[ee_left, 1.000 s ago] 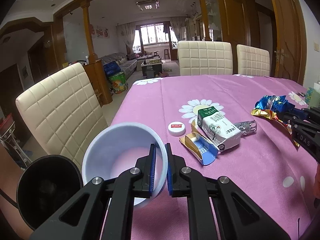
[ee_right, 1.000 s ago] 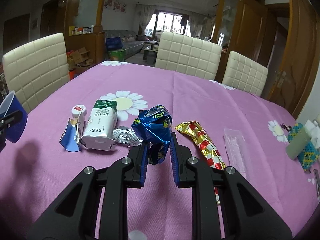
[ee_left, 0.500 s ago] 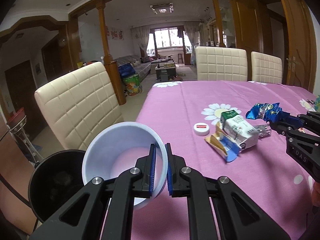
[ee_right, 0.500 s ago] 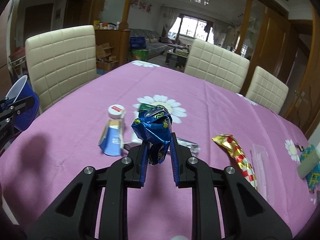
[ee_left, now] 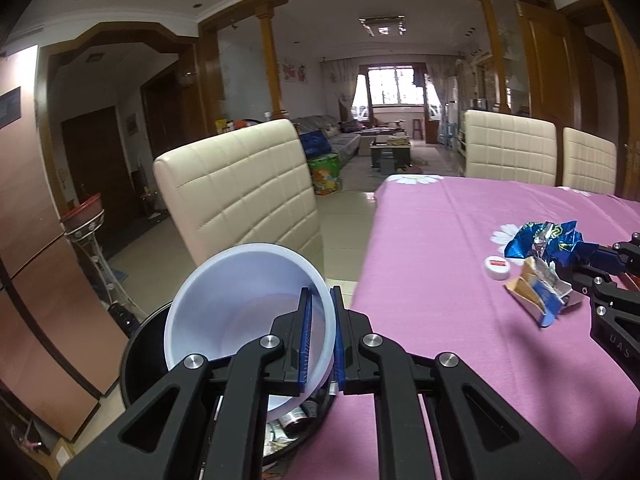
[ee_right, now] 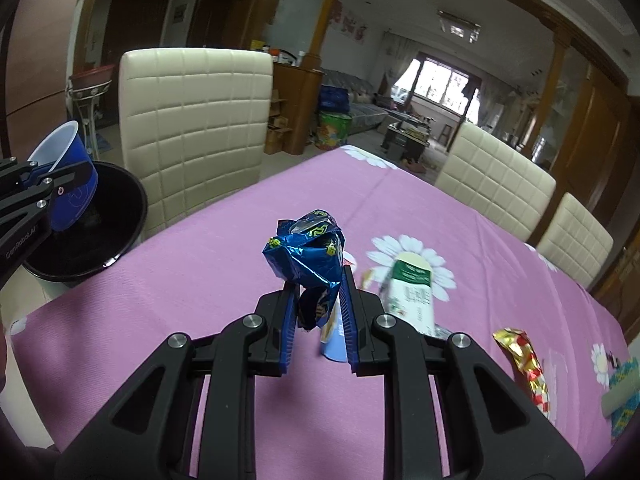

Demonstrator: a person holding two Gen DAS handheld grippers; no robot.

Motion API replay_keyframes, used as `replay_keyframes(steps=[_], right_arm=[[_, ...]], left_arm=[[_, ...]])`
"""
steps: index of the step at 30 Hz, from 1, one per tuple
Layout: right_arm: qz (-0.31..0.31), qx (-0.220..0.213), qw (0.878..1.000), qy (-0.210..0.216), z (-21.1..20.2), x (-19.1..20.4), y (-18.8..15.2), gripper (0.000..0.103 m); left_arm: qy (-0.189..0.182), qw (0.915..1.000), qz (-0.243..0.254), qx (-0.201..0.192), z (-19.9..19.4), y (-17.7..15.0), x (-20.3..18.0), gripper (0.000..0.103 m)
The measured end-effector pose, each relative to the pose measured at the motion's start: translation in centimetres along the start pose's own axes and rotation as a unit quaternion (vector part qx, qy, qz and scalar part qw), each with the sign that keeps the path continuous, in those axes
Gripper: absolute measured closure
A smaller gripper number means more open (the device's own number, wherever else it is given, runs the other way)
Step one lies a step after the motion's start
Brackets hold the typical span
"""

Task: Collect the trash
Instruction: 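Carry the blue cup over the bin and open the left tool while the right tool holds the wrapper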

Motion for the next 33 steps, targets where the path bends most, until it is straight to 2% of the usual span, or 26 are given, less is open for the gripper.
replay_keyframes(steps=[6, 19, 26, 33], right_arm=[[-0.026, 0.001, 0.999, 0.019, 0.3, 3.1, 0.4, 0.082], [-0.061, 0.003, 0.997, 0.046, 0.5, 6.6, 0.3, 0.082], [-0.068, 0.009, 0.996, 0.051, 0.6, 7.1, -0.2, 0.081], [-0.066, 0.013, 0.996, 0.053, 0.9, 7.1, -0.2, 0.081]], left_arm=[[0.017, 0.9996, -0.019, 0.009, 0.5, -0.8, 2.5, 0.093], [0.035, 0.9985, -0.03, 0.03, 1.7, -2.1, 4.2, 0.093], [0.035, 0.9972, -0.042, 0.05, 2.9, -2.8, 4.9, 0.093], [0.039, 0.9973, -0.038, 0.05, 3.2, -3.0, 5.0, 0.092]])
Point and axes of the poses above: each gripper's, at about its wrist camera, not at the fingertips, and z roughly the way its jaws point, x to its left, y to its top, the point moved 8 cm from there along z, roughly the way its jaws point, and after that the axes turned 8 degrees about z, right-handed, at the moved point
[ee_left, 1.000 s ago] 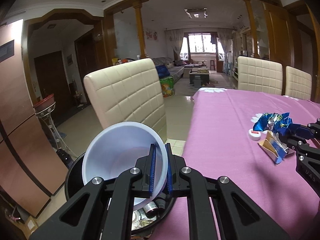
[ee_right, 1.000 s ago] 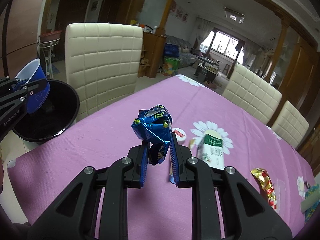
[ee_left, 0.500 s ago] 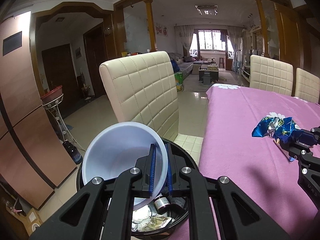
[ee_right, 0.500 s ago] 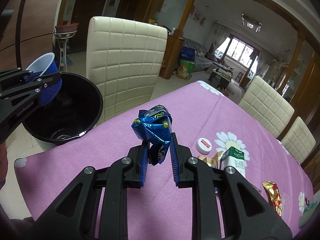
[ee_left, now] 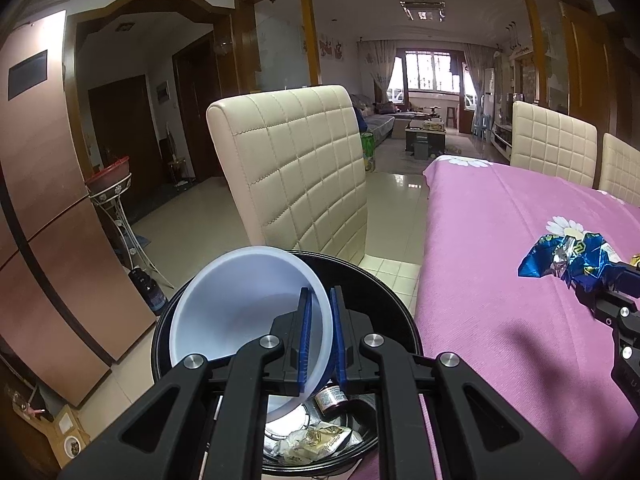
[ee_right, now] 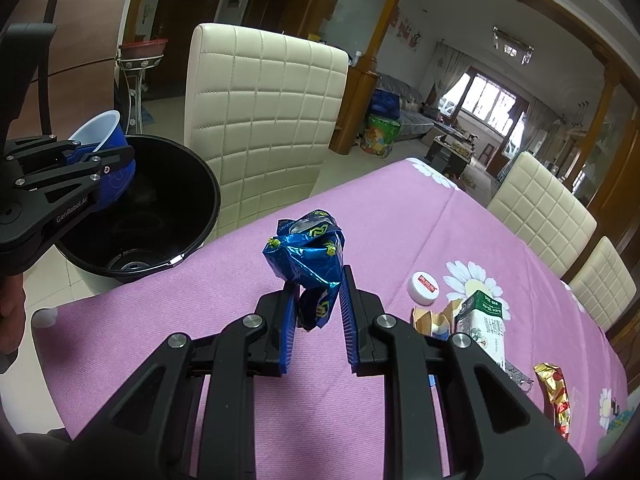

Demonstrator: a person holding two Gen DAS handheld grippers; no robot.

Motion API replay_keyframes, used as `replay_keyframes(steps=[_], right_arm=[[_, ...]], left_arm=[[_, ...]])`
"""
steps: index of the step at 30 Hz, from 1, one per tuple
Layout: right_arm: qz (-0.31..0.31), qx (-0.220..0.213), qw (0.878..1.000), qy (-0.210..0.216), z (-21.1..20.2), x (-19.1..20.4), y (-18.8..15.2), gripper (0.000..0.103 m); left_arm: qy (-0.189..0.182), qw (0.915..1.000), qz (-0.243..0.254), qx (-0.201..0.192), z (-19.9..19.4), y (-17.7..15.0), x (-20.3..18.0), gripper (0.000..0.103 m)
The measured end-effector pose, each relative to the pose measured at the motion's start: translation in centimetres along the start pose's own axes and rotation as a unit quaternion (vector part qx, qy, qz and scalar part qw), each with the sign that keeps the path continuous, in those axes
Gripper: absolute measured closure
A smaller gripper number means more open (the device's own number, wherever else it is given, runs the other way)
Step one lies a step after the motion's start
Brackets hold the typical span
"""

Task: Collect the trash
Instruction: 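Carry the blue cup over the bin and open the left tool while the right tool holds the wrapper, then move the blue wrapper over the bin and open the right tool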

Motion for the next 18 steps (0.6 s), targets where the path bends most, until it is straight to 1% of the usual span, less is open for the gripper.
replay_keyframes(steps=[4, 8, 9, 11, 12, 13, 14, 18], right_arm=[[-0.001, 0.001, 1.0, 0.002, 0.2, 0.0, 0.1, 0.081], [-0.002, 0.001, 1.0, 0.003, 0.3, 0.2, 0.0, 0.081], [-0.002, 0.001, 1.0, 0.003, 0.2, 0.2, 0.0, 0.081], [-0.003, 0.001, 1.0, 0.003, 0.3, 0.3, 0.0, 0.081], [-0.003, 0.002, 1.0, 0.003, 0.3, 0.3, -0.1, 0.081], [-0.003, 0.002, 1.0, 0.003, 0.3, 0.3, -0.1, 0.081], [-0.004, 0.002, 1.0, 0.003, 0.3, 0.3, -0.1, 0.081], [-0.004, 0.005, 1.0, 0.004, 0.4, 0.5, -0.2, 0.081]], left_arm=[[0.001, 1.0, 0.002, 0.008, 0.3, -0.3, 0.3, 0.092], [-0.015, 0.9996, -0.013, 0.019, 0.7, -0.7, 0.6, 0.091], [-0.017, 0.9994, -0.018, 0.023, 0.8, -0.8, 0.7, 0.088], [-0.022, 0.9989, -0.025, 0.032, 1.1, -0.9, 0.9, 0.056], [-0.022, 0.9989, -0.029, 0.03, 1.0, -1.0, 1.1, 0.025], [-0.019, 0.9991, -0.034, 0.019, 0.7, -0.9, 1.3, 0.018], [-0.012, 0.9993, -0.034, 0.003, 0.1, -0.7, 1.5, 0.018], [0.008, 0.9997, -0.021, -0.003, -0.3, -0.6, 1.6, 0.018]])
Point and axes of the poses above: each gripper's, at about its wrist camera, not at the fingertips, and z roughly the way its jaws point, x to its left, y to its top, the point moved 8 cm from there along z, roughly the way its jaws point, and after that the axes turned 8 degrees about z, right-handed, at the moved point
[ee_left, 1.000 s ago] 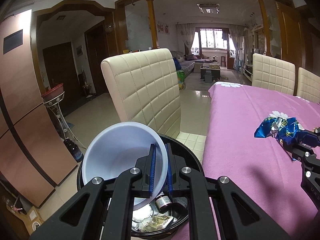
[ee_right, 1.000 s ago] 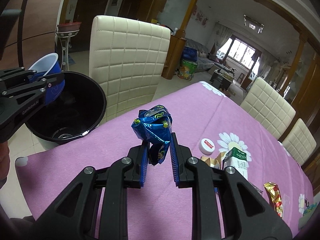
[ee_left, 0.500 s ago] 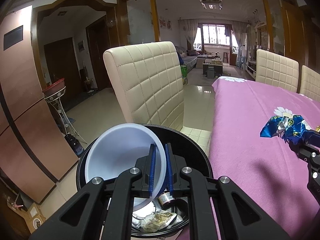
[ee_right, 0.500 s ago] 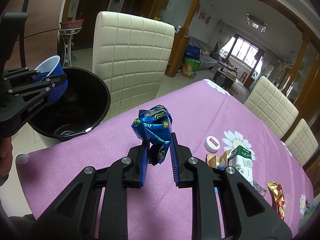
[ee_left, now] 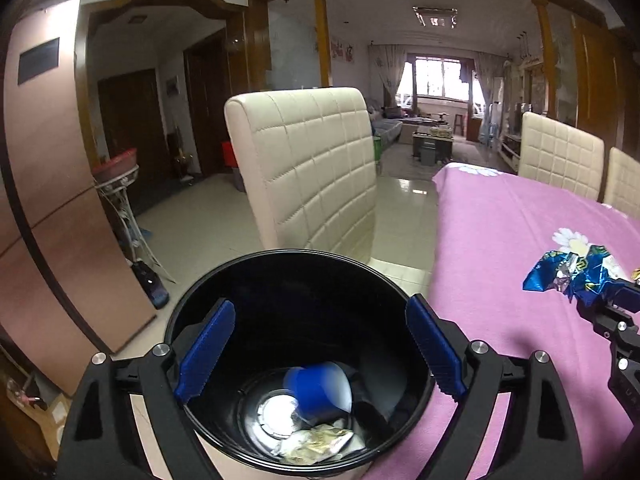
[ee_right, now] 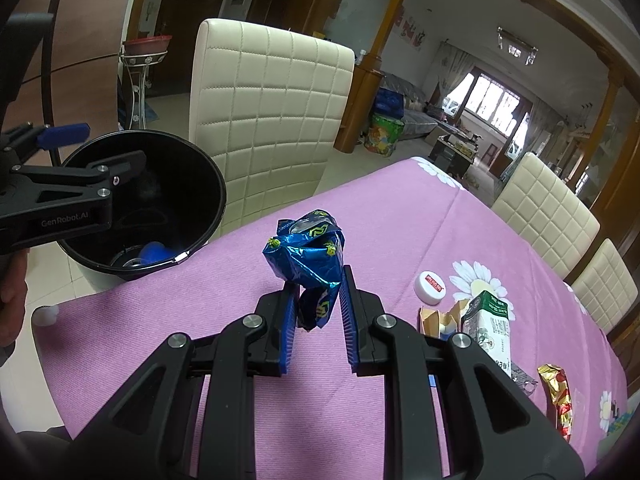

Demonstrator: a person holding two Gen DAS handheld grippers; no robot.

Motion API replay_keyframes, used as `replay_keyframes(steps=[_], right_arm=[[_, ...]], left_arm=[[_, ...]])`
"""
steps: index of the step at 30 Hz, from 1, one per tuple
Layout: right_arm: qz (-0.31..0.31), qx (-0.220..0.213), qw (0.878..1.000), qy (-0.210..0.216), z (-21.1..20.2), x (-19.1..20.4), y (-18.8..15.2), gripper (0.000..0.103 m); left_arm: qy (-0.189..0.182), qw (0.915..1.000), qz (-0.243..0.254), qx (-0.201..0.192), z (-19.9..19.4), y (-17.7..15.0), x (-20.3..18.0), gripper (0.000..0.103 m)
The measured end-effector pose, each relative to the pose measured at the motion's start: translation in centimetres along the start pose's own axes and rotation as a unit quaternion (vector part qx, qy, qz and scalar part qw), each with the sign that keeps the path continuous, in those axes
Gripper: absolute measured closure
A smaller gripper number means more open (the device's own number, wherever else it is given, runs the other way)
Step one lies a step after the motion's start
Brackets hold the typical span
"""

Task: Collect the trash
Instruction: 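Move the blue wrapper over the bin and open the right tool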

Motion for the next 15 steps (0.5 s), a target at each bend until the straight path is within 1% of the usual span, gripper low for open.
replay_keyframes(steps=[3, 9, 12, 15], right_arm=[[-0.002, 0.0, 1.0, 0.002, 0.0, 0.2, 0.1, 0.081], [-0.001, 0.009, 1.0, 0.019, 0.8, 1.1, 0.4, 0.081], [0.0, 0.016, 0.999, 0.038, 1.2, 2.1, 0.8, 0.081], [0.001, 0.026, 0.997, 0.068, 1.9, 3.7, 1.3, 0.08]], left_arm=[[-0.006, 1.0, -0.001, 0.004, 0.1, -0.2, 0.1, 0.018], [0.005, 1.0, 0.001, 0.006, -0.2, -1.0, 1.4, 0.018], [0.013, 0.9999, 0.006, 0.01, -0.4, -1.7, 2.2, 0.018], [0.023, 0.9996, 0.009, 0.013, -0.6, -2.3, 3.0, 0.018]])
Point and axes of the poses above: each gripper's, at about its wrist camera, not at the fingertips, and z roughly the way its jaws point, x to its left, y to its top, the point moved 8 cm from there along z, roughly the way its jaws point, and after that the axes turned 8 degrees about z, right-handed, at the moved point
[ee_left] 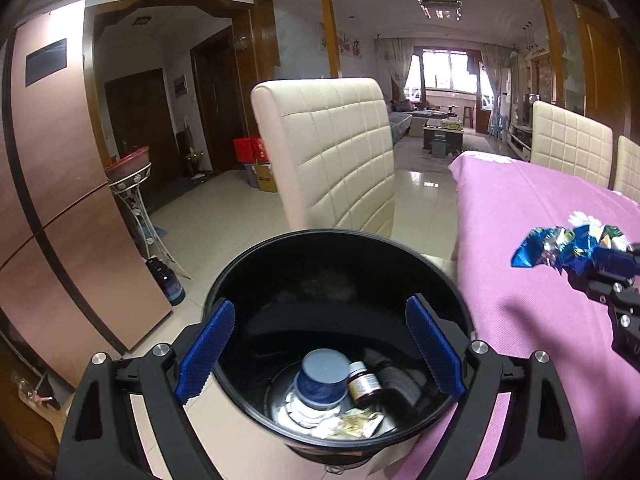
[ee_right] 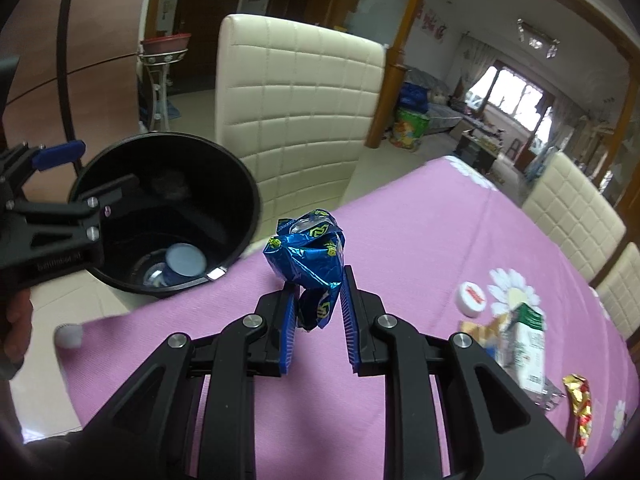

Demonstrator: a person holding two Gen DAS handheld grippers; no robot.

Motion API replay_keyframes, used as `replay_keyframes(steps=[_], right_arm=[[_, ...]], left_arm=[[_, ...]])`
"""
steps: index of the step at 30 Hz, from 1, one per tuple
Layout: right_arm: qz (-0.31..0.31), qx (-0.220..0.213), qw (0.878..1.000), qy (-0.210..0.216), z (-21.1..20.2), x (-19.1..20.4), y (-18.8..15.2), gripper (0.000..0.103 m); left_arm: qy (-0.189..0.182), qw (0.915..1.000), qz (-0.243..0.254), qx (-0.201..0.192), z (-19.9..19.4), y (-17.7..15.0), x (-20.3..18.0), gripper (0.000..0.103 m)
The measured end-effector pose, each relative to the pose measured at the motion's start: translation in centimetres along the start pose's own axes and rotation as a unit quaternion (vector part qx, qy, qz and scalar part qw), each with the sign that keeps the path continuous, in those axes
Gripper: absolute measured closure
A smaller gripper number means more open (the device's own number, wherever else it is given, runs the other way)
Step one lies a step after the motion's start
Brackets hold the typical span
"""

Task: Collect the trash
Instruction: 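Move the blue wrapper over the bin and open the right tool, then move both tools back over the table toward the remaining trash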

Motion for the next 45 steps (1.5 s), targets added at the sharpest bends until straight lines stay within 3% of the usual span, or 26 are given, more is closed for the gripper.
replay_keyframes(steps=[6, 19, 20, 21, 22, 26, 36, 40, 45], right_arm=[[-0.011, 0.006, 0.999, 0.042, 0.9, 3.4, 1.1, 0.079], [-0.054, 0.006, 0.994, 0.094, 1.8, 9.3, 1.7, 0.076], [-0.057, 0.01, 0.994, 0.097, 1.9, 9.6, 1.6, 0.059], [-0.058, 0.009, 0.994, 0.094, 1.8, 9.5, 1.6, 0.025], [-0.059, -0.012, 0.995, 0.077, 1.5, 9.3, 1.8, 0.017], [-0.08, -0.028, 0.995, 0.055, 1.6, 9.3, 2.0, 0.016], [-0.06, -0.039, 0.997, 0.017, 0.3, 5.1, 1.2, 0.016], [-0.045, -0.044, 0.998, -0.017, -0.7, 1.0, -0.1, 0.016], [0.003, -0.035, 0.996, -0.08, -1.8, -6.5, -2.2, 0.016]], left_arm=[[0.032, 0.9994, 0.013, -0.005, -0.4, -0.4, 1.6, 0.018], [0.053, 0.9986, -0.001, 0.0, -0.3, -1.4, 4.0, 0.018], [0.055, 0.9985, -0.003, 0.0, -0.3, -1.5, 4.3, 0.018], [0.056, 0.9984, -0.005, 0.001, -0.2, -1.6, 4.5, 0.018], [0.061, 0.9981, -0.011, 0.002, -0.2, -1.7, 4.9, 0.018], [0.042, 0.9987, -0.028, 0.008, -0.1, -2.0, 5.3, 0.018], [0.028, 0.9996, -0.002, -0.002, -0.5, -1.2, 2.8, 0.018], [-0.016, 0.9998, 0.001, -0.006, -0.5, -0.1, -0.3, 0.018], [-0.095, 0.9953, 0.019, 0.0, -0.6, 1.3, -7.0, 0.018]])
Point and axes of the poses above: each gripper's, at about its wrist camera, not at the fingertips, and z roughly the way its jaws point, x to its left, y to its top, the point moved 8 cm from there along z, roughly the way its jaws point, and after that the axes turned 8 degrees about z, right-handed, at the moved point
